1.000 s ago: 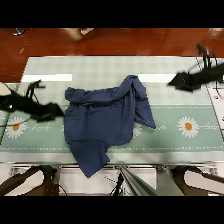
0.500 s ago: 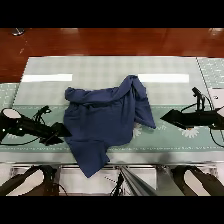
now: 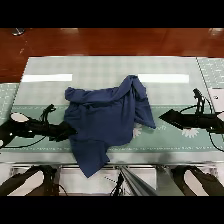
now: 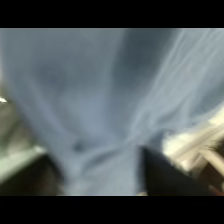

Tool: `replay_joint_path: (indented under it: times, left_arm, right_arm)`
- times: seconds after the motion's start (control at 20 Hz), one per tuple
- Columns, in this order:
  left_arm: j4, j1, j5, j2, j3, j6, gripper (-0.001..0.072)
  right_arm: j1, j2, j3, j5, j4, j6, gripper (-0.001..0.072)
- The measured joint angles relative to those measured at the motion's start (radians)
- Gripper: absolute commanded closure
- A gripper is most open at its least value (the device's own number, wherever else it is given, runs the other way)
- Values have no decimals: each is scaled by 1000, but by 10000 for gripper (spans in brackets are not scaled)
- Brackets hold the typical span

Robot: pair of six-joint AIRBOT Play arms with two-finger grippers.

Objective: Fold the shirts.

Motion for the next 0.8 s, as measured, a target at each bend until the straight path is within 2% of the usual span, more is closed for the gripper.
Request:
replay_joint_path:
  times: [0.4,0.7,0.75,0.8]
  left_arm:
    - [-48,-74,9,0,5,30,690]
    - [-53,-79,-8,0,5,21,690]
    - [-54,-79,-10,0,5,10,690]
    - [-54,-79,-11,0,5,2,690]
  right_arm:
    - [0,-155,-2,1,15,-1,94]
    - [92,-318,7,-19,110,-74,95]
    - [120,-338,18,-29,123,-79,99]
    - [152,-359,33,-43,131,-84,145]
